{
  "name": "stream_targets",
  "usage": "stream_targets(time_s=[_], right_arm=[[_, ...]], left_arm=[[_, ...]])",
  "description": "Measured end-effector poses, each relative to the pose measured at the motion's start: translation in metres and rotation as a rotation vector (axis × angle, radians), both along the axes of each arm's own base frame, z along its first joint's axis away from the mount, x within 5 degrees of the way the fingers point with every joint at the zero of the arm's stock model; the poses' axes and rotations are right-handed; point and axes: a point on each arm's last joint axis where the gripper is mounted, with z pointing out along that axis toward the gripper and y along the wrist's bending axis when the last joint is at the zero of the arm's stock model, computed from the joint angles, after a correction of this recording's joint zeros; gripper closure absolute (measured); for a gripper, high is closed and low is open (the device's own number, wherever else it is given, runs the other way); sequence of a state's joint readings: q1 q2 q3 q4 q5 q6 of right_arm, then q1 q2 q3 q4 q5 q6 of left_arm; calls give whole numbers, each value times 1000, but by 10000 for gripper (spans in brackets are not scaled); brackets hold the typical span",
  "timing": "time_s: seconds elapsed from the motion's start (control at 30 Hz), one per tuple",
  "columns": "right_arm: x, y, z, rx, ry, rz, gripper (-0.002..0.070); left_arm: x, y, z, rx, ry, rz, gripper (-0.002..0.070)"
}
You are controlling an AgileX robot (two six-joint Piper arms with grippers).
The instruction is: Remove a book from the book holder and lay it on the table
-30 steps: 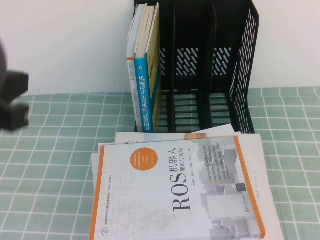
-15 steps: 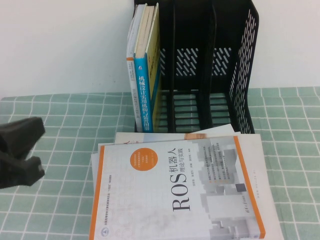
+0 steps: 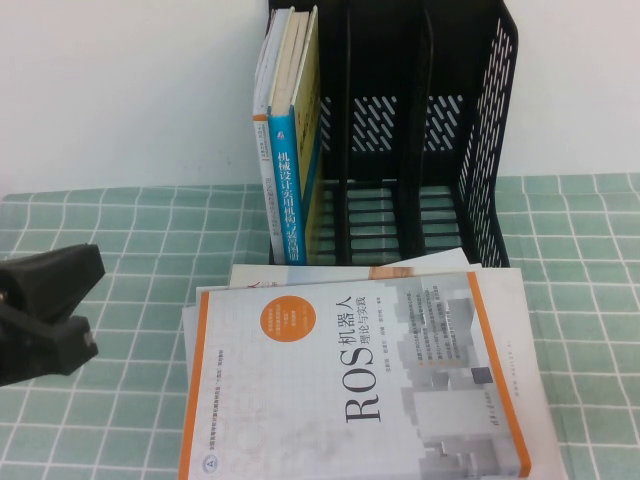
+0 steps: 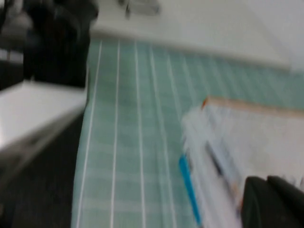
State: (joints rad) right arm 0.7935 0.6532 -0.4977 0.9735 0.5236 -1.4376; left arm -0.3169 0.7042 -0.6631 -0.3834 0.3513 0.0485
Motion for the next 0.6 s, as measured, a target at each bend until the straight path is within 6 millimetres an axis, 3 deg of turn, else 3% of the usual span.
stream_targets(time_s=[0.13, 0.27, 0.5, 0.6], right_arm=[[12, -14, -27, -394, 63, -107, 678], [26, -39, -25, -584, 78, -390, 678], [14, -65, -1, -404, -11, -565, 678], [4, -76, -2, -281, 2, -619, 678]], left_arm=[[1, 0, 2, 16, -28, 0, 678], [3, 1, -3, 88, -85, -9, 678], [8, 9, -41, 183, -189, 58, 678], [7, 11, -57, 158, -166, 88, 678]])
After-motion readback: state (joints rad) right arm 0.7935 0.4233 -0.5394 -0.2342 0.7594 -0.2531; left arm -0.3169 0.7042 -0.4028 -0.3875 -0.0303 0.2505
